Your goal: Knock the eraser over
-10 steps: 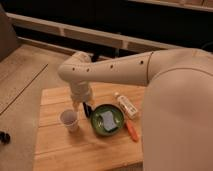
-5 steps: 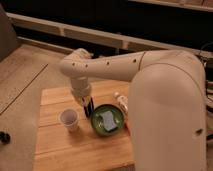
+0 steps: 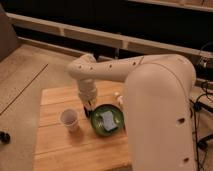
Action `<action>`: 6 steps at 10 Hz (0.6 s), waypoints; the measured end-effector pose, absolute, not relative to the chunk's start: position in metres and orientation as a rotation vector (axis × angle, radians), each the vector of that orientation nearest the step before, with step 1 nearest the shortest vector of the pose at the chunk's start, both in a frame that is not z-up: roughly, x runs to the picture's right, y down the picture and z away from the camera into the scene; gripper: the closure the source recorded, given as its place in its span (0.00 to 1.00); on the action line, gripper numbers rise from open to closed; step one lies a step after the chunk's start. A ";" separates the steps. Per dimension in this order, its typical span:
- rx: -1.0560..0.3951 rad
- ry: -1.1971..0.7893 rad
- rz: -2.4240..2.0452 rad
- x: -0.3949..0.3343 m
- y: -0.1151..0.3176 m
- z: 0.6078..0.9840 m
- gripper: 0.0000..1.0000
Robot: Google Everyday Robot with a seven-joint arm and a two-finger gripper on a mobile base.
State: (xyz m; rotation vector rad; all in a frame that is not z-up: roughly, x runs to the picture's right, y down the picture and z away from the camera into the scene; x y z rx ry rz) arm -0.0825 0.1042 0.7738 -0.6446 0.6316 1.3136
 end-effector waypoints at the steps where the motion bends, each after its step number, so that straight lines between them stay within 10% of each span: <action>1: -0.648 0.635 1.304 -0.084 0.105 0.779 1.00; 6: -0.610 0.490 1.143 -0.115 0.073 0.813 1.00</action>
